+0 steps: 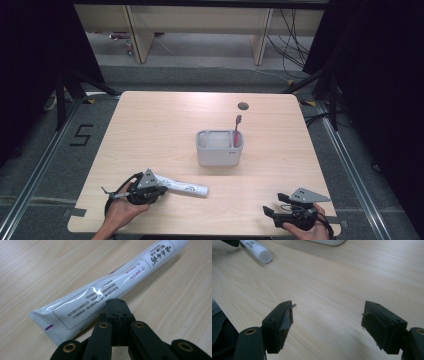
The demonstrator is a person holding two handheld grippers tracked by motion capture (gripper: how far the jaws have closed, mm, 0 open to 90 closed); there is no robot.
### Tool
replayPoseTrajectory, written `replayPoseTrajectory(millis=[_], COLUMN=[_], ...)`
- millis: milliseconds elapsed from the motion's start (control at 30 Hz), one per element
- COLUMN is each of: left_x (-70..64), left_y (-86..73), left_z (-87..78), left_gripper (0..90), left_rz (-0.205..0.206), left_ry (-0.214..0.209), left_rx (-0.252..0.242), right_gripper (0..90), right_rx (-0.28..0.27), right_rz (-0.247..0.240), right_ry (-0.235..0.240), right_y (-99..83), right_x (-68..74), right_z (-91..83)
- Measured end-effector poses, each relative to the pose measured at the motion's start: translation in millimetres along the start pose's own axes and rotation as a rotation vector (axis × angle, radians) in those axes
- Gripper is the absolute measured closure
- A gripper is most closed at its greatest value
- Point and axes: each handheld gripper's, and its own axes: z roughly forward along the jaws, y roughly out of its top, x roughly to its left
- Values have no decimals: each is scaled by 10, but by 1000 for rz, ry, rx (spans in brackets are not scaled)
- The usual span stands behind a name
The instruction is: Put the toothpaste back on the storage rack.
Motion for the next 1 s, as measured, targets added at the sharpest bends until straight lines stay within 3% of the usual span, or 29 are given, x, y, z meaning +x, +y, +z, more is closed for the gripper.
replayPoseTrajectory(millis=[67,100,133,467,533,567,600,633,1000], left_x=[26,45,43,146,152,161,174,180,232], left_y=[18,25,31,165,211,233,263,282,465], left_z=[8,5,18,83,105,118,140,155,312], left_gripper=[897,897,897,897,897,897,897,897,896], left_rz=[-3,9,-8,-11,-22,-20,-25,-29,-32], left_ry=[-2,4,-5,11,-2,1,5,0,-1], left_rx=[-1,13,2,6,0,1,2,4,15], right_gripper=[250,250,250,250,250,250,250,251,251], right_rx=[-4,6,-3,-11,-7,-14,-12,-18,-14], right_rz=[-24,4,-24,-20,-8,-38,-9,-28,-41], right_ry=[-12,-9,-8,-6,-4,-13,-8,-12,-13], right_y=[2,-1,2,0,0,3,-1,0,3], right_x=[-24,-1,-28,-27,-17,-39,-17,-36,-39], right_z=[4,-4,2,3,2,2,3,4,0])
